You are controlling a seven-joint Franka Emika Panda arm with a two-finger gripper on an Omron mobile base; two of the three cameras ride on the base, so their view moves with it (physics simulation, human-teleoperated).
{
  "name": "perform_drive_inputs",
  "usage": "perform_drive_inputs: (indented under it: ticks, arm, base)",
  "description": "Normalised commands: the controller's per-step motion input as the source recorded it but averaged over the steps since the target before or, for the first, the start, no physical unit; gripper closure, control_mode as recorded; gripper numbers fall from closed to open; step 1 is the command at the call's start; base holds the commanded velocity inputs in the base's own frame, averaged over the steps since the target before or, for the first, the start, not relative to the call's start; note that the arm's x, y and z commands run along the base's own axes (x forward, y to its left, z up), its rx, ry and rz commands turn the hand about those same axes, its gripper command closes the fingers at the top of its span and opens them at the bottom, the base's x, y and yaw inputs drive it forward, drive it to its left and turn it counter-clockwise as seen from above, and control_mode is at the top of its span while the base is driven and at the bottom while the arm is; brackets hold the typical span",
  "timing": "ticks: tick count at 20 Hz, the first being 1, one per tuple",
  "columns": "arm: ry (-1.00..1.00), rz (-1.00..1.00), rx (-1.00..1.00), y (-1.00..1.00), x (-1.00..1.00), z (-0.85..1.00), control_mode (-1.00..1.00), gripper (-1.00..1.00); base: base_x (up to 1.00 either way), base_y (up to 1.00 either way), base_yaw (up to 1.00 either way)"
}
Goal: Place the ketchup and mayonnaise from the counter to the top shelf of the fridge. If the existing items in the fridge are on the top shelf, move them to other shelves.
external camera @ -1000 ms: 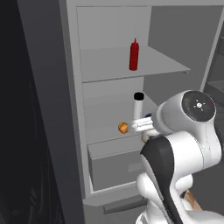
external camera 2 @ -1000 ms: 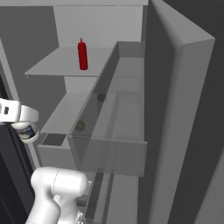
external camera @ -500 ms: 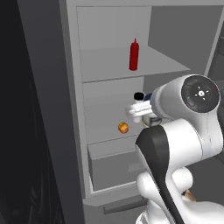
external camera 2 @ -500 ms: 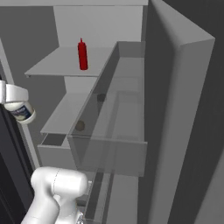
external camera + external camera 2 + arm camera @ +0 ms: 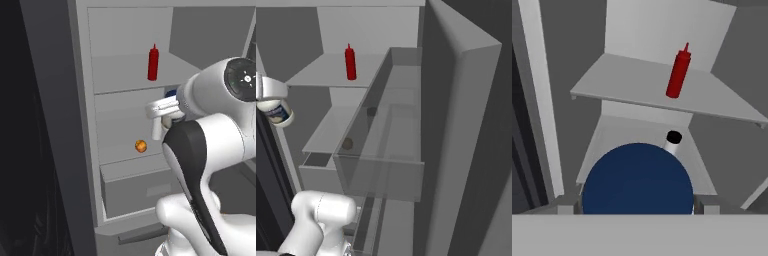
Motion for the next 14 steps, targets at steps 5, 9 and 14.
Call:
perform_drive_inputs:
  ticks: [5, 9, 14]
  arm:
    - [-0.08, 0.07, 0.0, 0.0, 0.26, 0.08, -1.0, 1.0]
    - [-0.03, 0.04, 0.01, -0.04, 0.49, 0.0, -1.0, 1.0]
    - [-0.05, 0.0, 0.04, 0.0, 0.48, 0.02, -1.0, 1.0]
  base:
    - [0.0, 0.0, 0.0]
    - [0.0, 0.0, 0.0]
    - [0.0, 0.0, 0.0]
